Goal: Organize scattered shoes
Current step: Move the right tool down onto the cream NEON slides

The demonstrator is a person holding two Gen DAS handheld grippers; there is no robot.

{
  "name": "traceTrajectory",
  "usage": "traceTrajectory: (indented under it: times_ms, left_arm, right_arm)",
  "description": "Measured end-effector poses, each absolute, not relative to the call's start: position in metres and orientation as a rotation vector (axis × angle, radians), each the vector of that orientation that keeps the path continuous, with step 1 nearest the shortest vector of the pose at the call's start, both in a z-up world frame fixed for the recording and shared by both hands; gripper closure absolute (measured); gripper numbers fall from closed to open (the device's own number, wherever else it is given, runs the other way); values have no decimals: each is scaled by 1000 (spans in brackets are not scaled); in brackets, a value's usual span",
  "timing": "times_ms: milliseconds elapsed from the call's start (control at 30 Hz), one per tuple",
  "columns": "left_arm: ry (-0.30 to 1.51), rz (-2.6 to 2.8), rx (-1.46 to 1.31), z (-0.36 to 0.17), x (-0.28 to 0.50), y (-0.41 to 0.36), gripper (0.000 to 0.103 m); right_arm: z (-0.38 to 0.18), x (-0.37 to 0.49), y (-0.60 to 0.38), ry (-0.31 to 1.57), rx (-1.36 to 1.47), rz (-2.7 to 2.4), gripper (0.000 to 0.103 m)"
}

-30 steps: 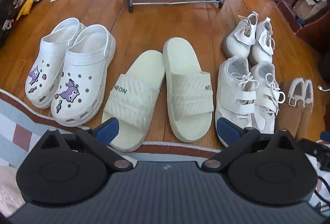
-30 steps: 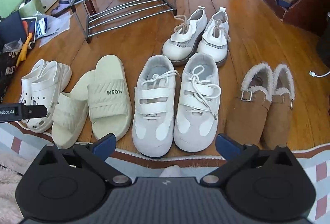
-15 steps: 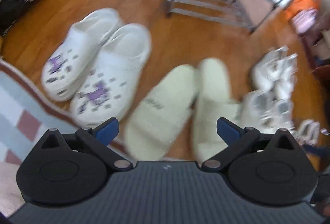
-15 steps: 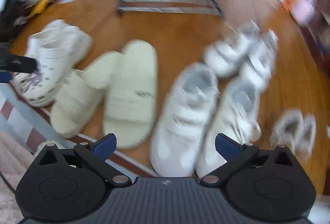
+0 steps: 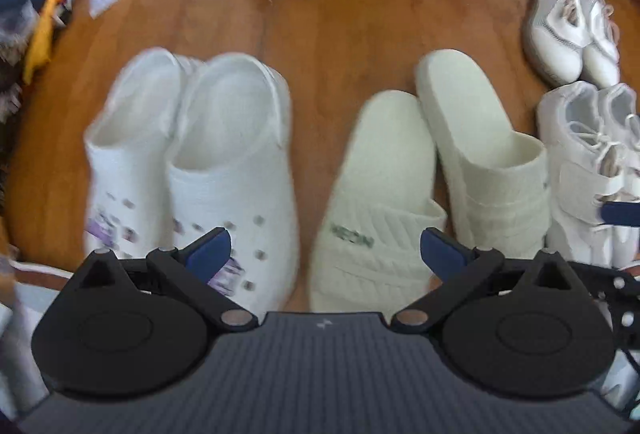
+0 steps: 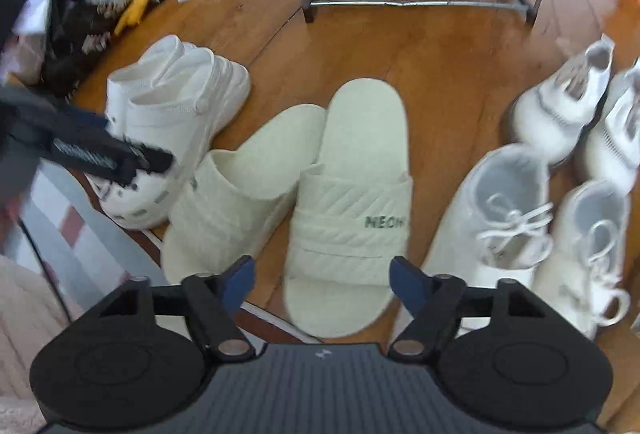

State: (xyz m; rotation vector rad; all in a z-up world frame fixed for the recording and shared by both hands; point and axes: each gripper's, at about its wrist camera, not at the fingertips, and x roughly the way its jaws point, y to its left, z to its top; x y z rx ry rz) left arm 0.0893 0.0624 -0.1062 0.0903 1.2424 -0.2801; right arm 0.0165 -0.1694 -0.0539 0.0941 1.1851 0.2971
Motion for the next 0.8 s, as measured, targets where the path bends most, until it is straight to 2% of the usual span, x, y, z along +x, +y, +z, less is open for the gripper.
traceTrajectory:
  times_ms: [167,400,533,667,733,800]
  left_arm:
    - [1271,-310,-70,-138,51,94,0]
    - [1412,-314,32,-180,60,71,0]
    - [1416,-323,22,-184,62,63,0]
    - [1404,-354,-69,-179,79,50,0]
    - [1397,-370,-115,-177,87,44,0]
    - [1390,-385,-160,-174,95,38,0]
  right_arm:
    - [-84,-1,-203,1095,245,274,40]
    - [-103,6,-214,1173,283,246,38]
    - [-109,13,-205,1191,317,270,23]
    - [-123,24,-202,1223,369,338,18]
    - [-126,33,-201,1247,415,365,1]
    - [-122,46,-202,1243,457,373,2]
